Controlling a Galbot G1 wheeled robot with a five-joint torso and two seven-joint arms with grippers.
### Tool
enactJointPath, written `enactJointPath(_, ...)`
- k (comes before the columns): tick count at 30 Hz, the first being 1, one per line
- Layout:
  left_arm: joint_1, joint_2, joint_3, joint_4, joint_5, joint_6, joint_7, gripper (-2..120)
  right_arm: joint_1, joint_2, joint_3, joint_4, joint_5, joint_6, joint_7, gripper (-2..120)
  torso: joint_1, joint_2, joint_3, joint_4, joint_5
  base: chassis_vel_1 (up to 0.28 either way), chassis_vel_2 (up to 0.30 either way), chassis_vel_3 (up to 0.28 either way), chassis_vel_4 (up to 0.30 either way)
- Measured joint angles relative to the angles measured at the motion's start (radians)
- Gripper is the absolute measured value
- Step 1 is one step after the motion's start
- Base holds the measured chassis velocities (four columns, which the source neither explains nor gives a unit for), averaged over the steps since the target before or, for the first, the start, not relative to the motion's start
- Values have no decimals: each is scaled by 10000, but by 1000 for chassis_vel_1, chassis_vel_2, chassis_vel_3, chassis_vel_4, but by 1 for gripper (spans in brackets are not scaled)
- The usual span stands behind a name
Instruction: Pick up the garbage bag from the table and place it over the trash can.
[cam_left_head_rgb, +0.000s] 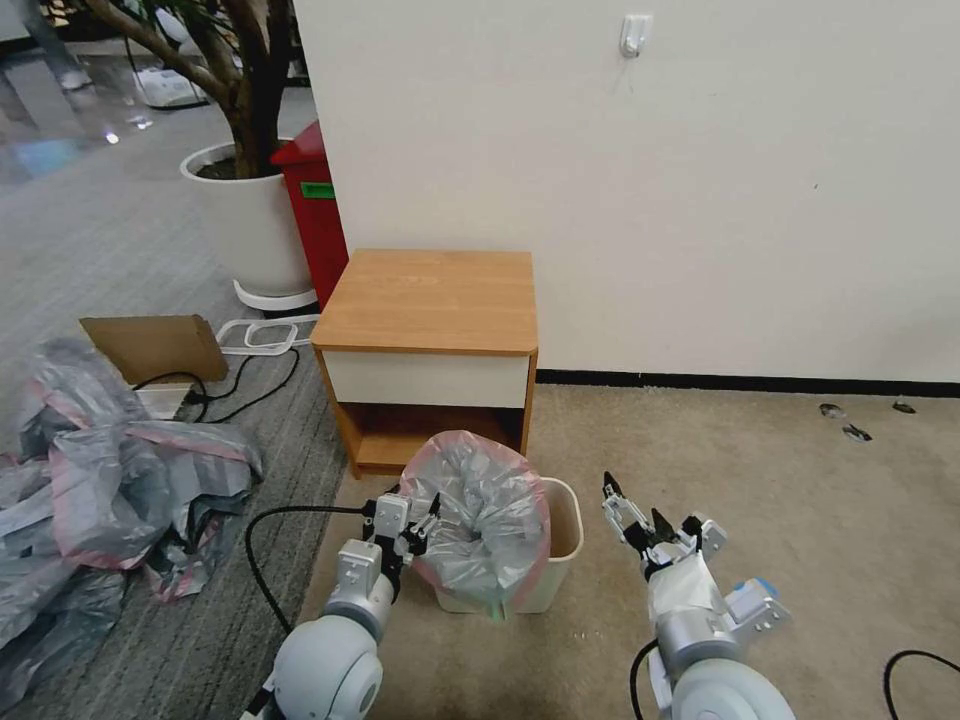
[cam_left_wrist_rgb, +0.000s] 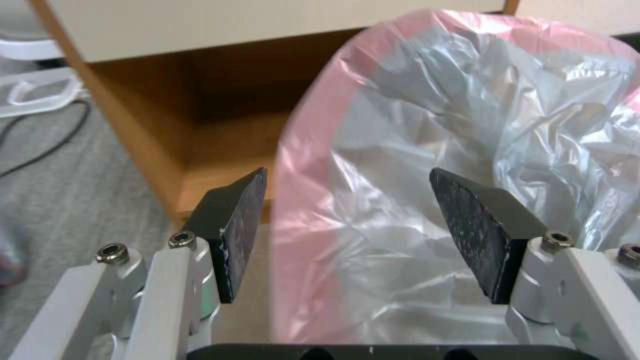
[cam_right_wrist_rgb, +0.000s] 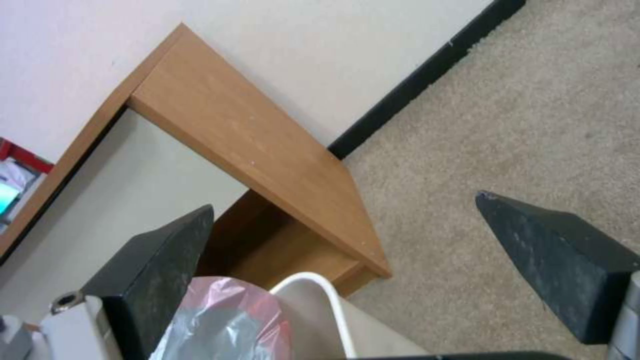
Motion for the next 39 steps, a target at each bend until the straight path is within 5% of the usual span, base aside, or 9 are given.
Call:
enactJointPath(9,279,208,-59,-788,70,224,-45,66,32,127,-123,-115,-97,0,-37,100,0,0,0,2,2,0,0,0,0)
enactJointPath(19,-1041,-220,1087,424,-87,772,-497,64,-112,250,-157,-332,-556,175,-226,100,1,0,0,-1,1,0,0,0,0)
enactJointPath(39,-1122,-431,1075,859,-431,1679,-1336,43,-109,324,-157,-592,-815,285,-243,100,1,0,0,0,1,0,0,0,0)
